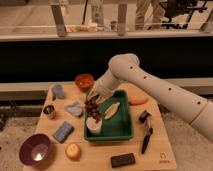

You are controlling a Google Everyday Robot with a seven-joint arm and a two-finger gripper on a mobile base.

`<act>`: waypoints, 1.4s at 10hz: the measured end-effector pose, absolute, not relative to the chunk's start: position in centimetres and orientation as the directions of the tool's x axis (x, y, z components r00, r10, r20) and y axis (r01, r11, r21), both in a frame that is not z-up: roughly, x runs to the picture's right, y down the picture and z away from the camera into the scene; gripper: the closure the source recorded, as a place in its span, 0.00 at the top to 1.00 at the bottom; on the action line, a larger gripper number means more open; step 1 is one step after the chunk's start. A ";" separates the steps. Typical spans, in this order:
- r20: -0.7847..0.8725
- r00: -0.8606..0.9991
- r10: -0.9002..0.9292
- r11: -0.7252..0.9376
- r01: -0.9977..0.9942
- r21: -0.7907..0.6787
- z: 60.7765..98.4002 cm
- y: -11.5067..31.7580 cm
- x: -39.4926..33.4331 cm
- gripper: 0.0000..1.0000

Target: Place grapes in paper cup

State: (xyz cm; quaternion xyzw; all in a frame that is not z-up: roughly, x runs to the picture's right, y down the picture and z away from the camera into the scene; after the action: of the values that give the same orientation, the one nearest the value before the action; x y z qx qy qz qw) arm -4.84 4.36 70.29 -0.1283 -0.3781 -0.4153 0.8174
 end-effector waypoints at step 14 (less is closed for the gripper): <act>0.825 0.209 -0.525 0.581 0.796 0.168 74.2 9.1 -6.2 0.34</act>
State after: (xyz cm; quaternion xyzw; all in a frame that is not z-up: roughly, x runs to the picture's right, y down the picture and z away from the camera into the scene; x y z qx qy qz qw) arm -6.22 9.13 74.24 -0.1488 -0.4562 -0.4329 0.7631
